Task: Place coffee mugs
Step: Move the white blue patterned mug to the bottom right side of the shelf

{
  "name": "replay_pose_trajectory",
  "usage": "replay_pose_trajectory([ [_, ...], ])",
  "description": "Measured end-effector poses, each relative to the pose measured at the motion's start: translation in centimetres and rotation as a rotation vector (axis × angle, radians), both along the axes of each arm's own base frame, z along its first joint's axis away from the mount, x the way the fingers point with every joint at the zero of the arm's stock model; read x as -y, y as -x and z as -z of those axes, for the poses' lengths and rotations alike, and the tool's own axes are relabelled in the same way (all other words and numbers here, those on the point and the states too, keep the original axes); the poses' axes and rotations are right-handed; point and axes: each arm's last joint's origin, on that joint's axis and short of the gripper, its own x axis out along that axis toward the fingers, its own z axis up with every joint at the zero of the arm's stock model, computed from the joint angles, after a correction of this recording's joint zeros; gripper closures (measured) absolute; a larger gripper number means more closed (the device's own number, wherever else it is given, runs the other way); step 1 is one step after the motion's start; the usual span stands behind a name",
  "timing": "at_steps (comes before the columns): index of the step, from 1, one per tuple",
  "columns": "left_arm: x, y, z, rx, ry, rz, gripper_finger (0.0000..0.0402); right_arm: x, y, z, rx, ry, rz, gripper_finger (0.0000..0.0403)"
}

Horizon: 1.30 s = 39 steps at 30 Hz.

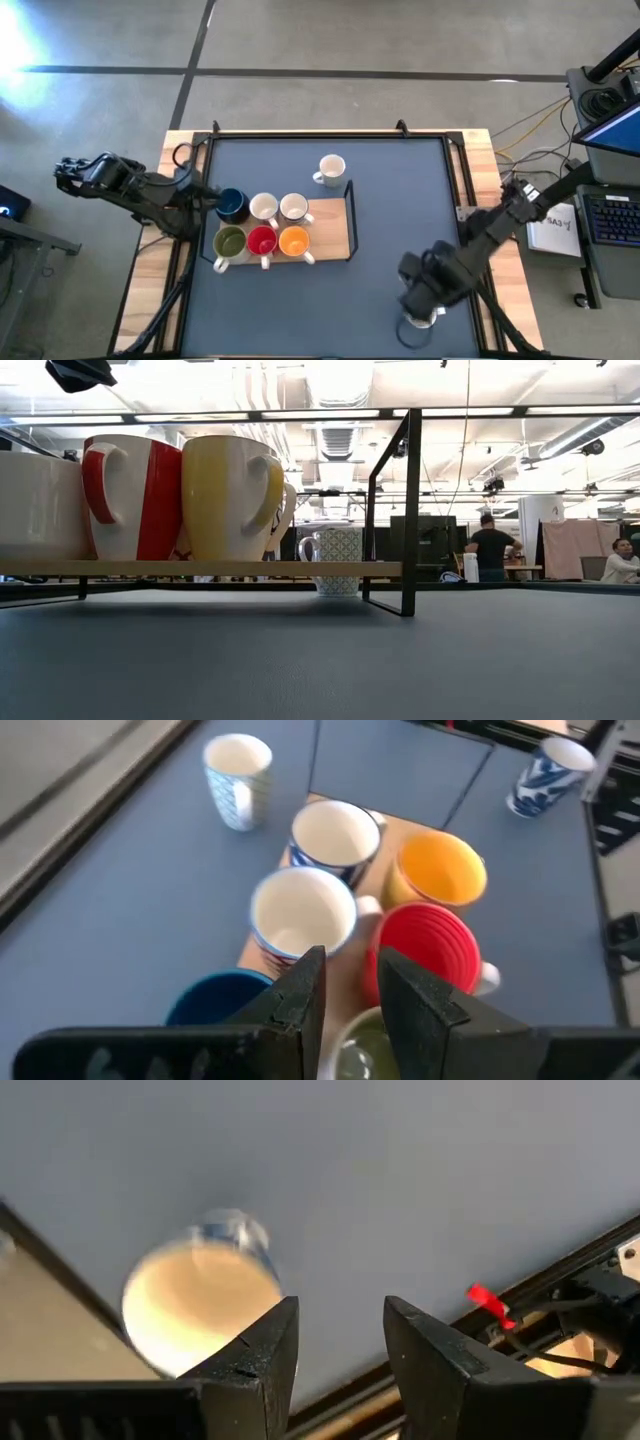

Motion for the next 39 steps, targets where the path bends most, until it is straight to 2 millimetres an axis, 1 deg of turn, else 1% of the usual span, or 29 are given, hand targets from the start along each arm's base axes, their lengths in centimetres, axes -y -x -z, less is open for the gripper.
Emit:
replay_pose_trajectory([
  [4, 0.1, -0.1, 0.0, -0.003, 0.020, 0.000, 0.0326, -2.3, 1.1, 0.7, 0.046, -0.041, -0.114, 0.0265],
  [8, 0.0, -0.1, 0.0, 0.002, 0.022, -0.001, 0.0326, -3.4, 1.9, 2.1, 0.059, -0.050, -0.238, 0.0266],
  [13, 0.0, 0.0, 0.0, 0.002, 0.022, -0.001, 0.0326, -3.5, 2.0, 4.5, 0.054, -0.042, -0.331, 0.0268],
  [19, 0.1, -0.1, 0.0, 0.002, 0.024, -0.003, 0.0326, -3.0, 2.4, 6.5, 0.037, 0.026, -0.348, 0.0268],
  [26, 0.1, -0.1, 0.0, 0.006, 0.038, -0.015, 0.0326, -3.5, 1.9, 9.2, 0.133, -0.045, -0.392, 0.0281],
  [29, 0.1, -0.1, 0.0, 0.006, 0.038, -0.016, 0.0326, -3.7, 1.7, 9.7, 0.165, -0.068, -0.380, 0.0293],
  [31, 0.0, -0.1, 0.0, 0.007, 0.034, -0.021, 0.0326, -3.9, 1.4, 9.8, 0.194, -0.091, -0.360, 0.0311],
  [35, 0.0, -0.1, 0.0, 0.008, 0.033, -0.022, 0.0326, -3.7, 1.0, 9.7, 0.194, -0.108, -0.326, 0.0374],
  [36, 0.0, -0.1, 0.0, 0.007, 0.033, -0.022, 0.0326, -3.7, 0.8, 9.6, 0.208, -0.108, -0.317, 0.0382],
  [39, 0.0, -0.1, 0.0, 0.008, 0.035, -0.025, 0.0326, -3.2, 0.0, 9.2, 0.218, -0.115, -0.250, 0.0386],
])
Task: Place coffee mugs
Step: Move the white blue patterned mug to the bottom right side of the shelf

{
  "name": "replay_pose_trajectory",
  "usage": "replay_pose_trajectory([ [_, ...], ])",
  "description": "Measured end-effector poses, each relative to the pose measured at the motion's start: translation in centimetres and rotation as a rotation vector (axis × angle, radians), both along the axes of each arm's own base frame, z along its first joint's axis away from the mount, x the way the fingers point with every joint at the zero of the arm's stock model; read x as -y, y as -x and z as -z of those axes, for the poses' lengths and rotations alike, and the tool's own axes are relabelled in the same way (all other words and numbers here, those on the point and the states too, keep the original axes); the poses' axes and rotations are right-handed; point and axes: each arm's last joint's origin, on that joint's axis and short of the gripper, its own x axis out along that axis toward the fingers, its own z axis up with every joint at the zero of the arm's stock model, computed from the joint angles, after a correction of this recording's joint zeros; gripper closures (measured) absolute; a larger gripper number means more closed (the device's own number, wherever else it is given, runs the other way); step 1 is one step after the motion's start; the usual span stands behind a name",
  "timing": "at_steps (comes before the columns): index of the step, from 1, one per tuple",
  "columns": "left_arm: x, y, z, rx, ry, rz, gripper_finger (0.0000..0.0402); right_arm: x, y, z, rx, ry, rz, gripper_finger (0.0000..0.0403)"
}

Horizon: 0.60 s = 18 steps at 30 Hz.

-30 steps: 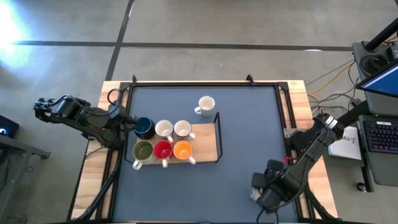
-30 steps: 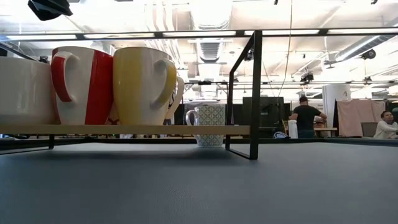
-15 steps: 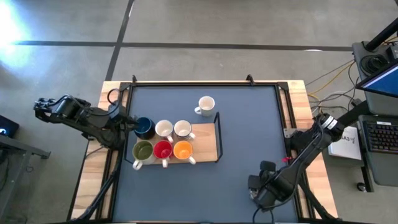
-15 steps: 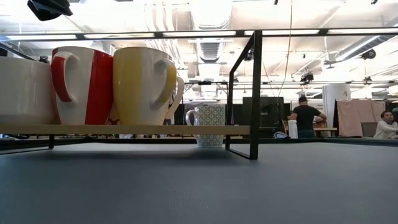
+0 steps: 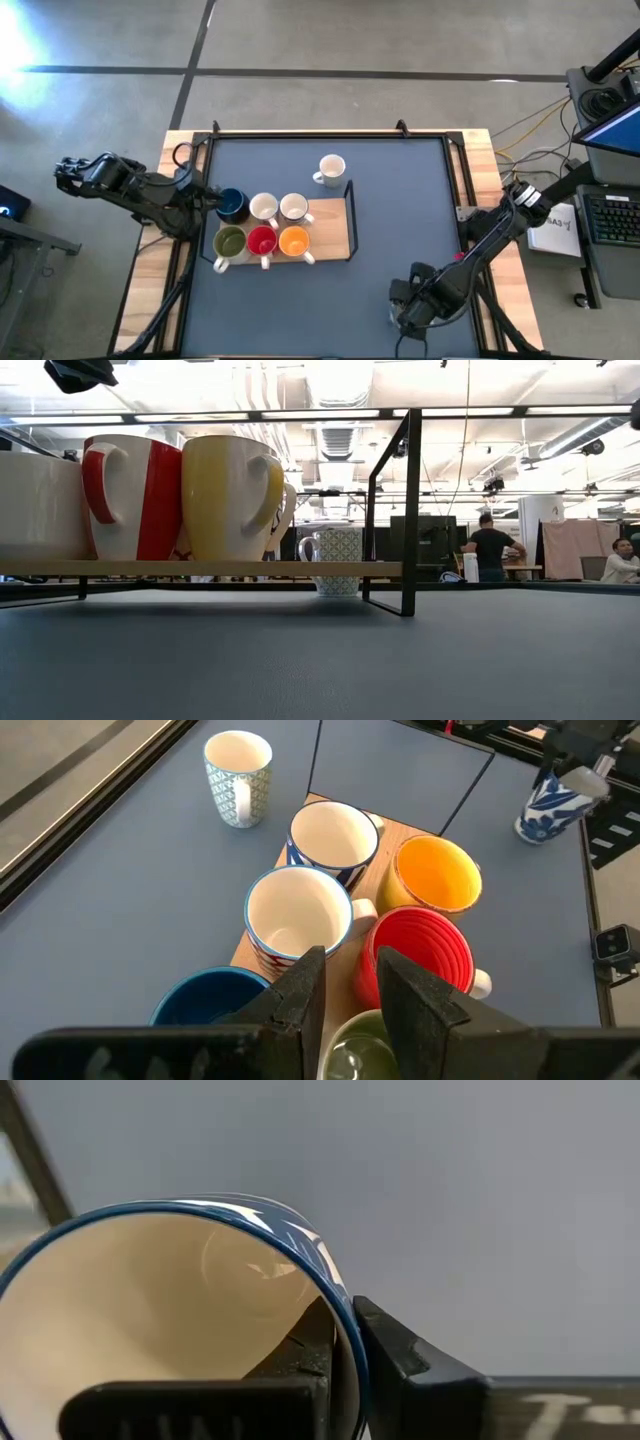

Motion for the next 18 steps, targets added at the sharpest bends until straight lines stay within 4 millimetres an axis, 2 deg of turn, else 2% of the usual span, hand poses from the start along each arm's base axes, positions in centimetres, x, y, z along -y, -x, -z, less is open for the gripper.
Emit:
replay_pose_trajectory([
  [5, -0.1, 0.0, 0.1, 0.005, 0.004, -0.031, 0.0326, 1.2, -1.9, -0.9, 0.019, -0.041, 0.148, 0.0388],
  [12, -0.1, -0.1, 0.1, 0.013, 0.022, -0.064, 0.0326, 3.1, -5.3, -2.2, 0.116, -0.107, 0.251, 0.0388],
  [18, -0.1, 0.0, 0.1, 0.016, 0.025, -0.065, 0.0326, 3.7, -8.4, -1.9, 0.136, -0.088, 0.343, 0.0389],
])
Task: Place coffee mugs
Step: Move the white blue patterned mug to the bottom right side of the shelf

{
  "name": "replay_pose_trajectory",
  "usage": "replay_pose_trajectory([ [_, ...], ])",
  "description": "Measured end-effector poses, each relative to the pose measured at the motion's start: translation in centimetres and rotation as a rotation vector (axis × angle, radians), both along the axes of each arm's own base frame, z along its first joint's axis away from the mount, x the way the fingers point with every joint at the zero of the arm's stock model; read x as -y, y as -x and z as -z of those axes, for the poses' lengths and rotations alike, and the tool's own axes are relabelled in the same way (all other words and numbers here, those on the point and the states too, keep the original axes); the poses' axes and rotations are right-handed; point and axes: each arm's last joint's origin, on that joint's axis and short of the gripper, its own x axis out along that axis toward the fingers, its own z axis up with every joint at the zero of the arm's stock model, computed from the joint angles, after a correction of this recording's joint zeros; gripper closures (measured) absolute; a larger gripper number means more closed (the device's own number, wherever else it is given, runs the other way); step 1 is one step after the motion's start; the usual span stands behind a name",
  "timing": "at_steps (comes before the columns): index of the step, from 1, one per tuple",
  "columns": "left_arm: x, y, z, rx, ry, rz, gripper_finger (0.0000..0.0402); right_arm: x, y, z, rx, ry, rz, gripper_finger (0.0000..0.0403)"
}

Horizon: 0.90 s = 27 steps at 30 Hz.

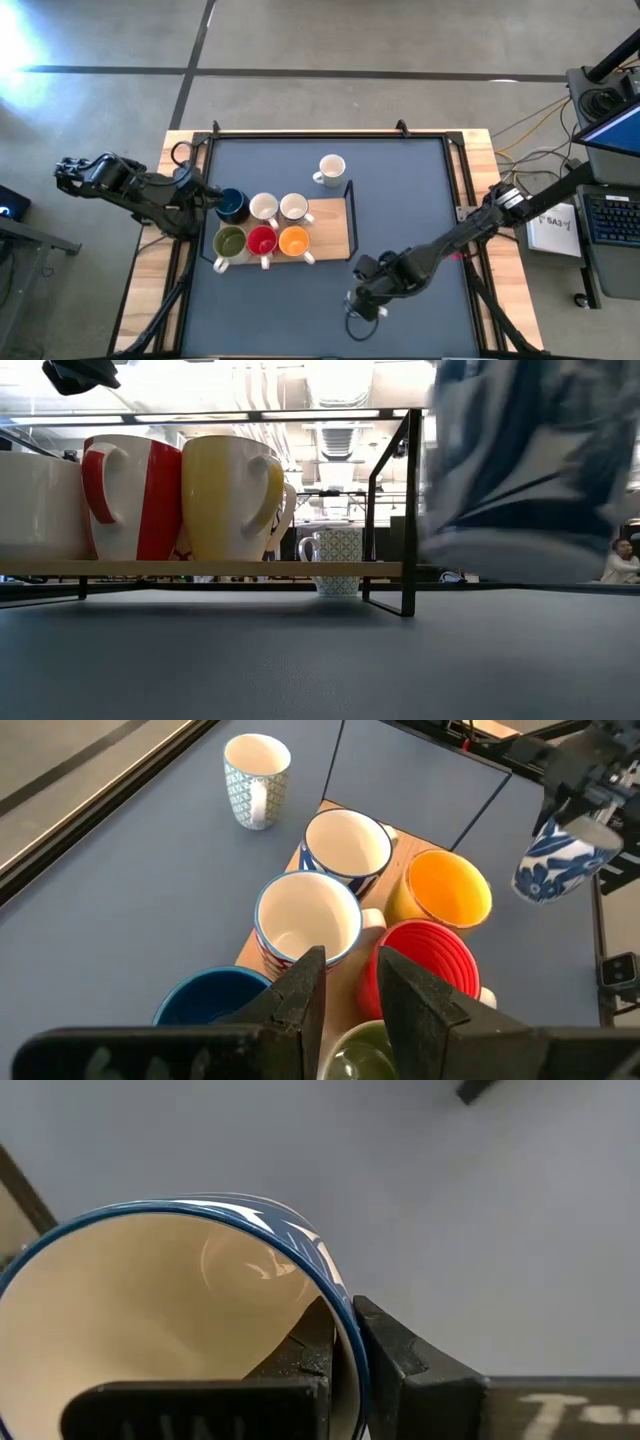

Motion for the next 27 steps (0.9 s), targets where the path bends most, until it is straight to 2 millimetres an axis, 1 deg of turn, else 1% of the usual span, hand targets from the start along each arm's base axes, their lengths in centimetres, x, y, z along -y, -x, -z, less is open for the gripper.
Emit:
replay_pose_trajectory([
  [6, 0.0, 0.1, 0.0, -0.001, 0.000, 0.000, 0.0326, 0.1, -3.0, 1.3, -0.018, 0.017, 0.042, 0.0389],
  [11, -0.1, 0.2, 0.1, -0.007, -0.002, 0.000, 0.0326, 0.7, -4.6, 1.9, -0.028, 0.049, 0.088, 0.0389],
  [13, -0.1, 0.3, 0.1, -0.017, -0.006, 0.001, 0.0326, 1.0, -4.9, 2.1, -0.029, 0.070, 0.118, 0.0389],
  [19, -0.2, 0.6, 0.2, -0.031, -0.019, 0.009, 0.0326, 1.6, -5.4, 1.8, -0.007, 0.079, 0.206, 0.0389],
  [27, -0.3, 0.8, 0.2, -0.029, -0.027, 0.017, 0.0326, 2.0, -5.5, 2.2, -0.035, 0.086, 0.244, 0.0390],
])
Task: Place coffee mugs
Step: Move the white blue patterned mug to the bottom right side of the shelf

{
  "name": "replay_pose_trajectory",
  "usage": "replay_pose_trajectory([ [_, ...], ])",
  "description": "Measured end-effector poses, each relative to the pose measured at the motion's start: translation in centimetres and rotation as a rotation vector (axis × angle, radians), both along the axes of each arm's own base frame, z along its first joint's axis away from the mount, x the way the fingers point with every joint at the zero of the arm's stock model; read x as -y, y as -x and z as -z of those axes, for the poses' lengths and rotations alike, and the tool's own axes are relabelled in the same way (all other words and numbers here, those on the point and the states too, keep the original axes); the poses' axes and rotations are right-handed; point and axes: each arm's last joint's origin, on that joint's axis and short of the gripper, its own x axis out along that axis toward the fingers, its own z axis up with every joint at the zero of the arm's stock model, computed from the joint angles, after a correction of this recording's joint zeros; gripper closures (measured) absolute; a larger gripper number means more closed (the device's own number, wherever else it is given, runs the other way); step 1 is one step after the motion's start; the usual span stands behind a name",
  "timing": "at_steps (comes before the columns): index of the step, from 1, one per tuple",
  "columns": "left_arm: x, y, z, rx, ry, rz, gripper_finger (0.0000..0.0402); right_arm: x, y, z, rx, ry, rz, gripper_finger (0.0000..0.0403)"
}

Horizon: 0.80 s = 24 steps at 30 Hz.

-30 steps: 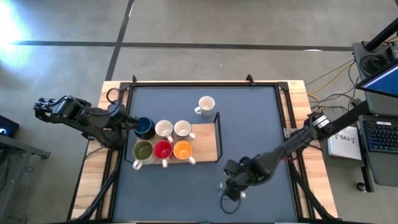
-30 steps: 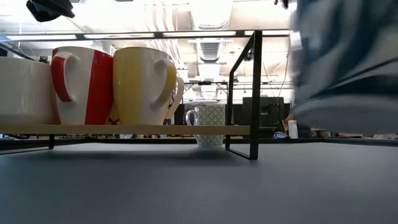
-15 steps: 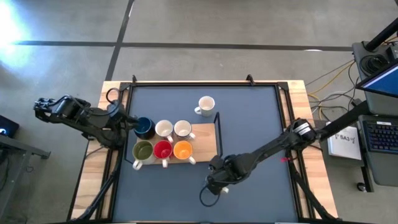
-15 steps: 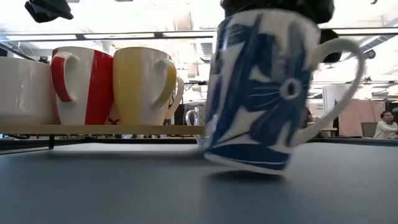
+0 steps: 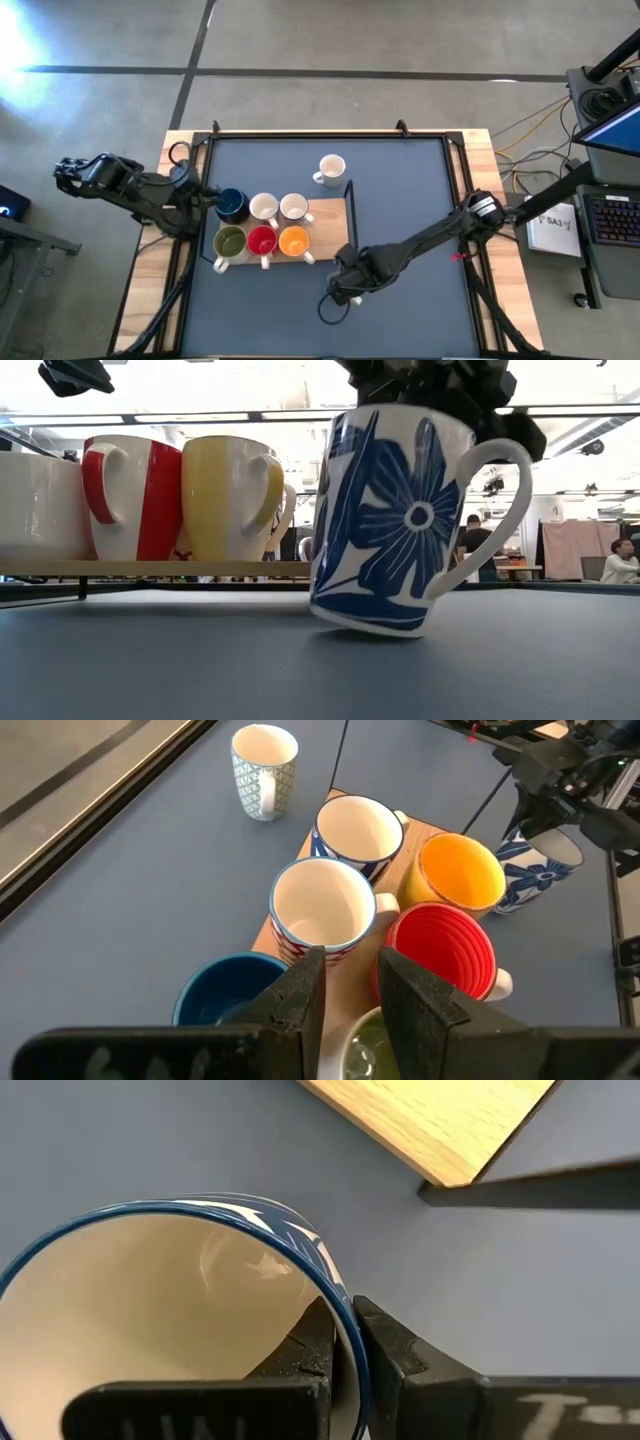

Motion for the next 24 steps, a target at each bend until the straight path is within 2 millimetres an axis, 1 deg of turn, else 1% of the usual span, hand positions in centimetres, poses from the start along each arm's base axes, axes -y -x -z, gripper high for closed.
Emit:
replay_pose_trajectory([
  [7, 0.0, 0.0, 0.0, 0.001, -0.002, 0.002, 0.0326, 0.2, -0.3, 0.5, -0.011, 0.003, -0.003, 0.0384],
  [15, 0.0, 0.0, 0.0, 0.001, -0.001, 0.002, 0.0326, 0.3, -0.1, -0.5, 0.021, -0.001, -0.027, 0.0320],
  [18, 0.0, 0.0, 0.0, 0.001, 0.000, 0.001, 0.0326, 0.3, -0.1, -0.7, 0.014, -0.024, -0.046, 0.0302],
  [20, 0.0, 0.0, 0.0, 0.002, 0.007, -0.004, 0.0326, 0.2, 0.0, -1.4, 0.023, -0.034, -0.070, 0.0294],
  [24, 0.1, -0.1, 0.0, 0.000, 0.030, 0.009, 0.0326, 0.0, 0.4, -3.4, 0.087, -0.038, -0.102, 0.0288],
])
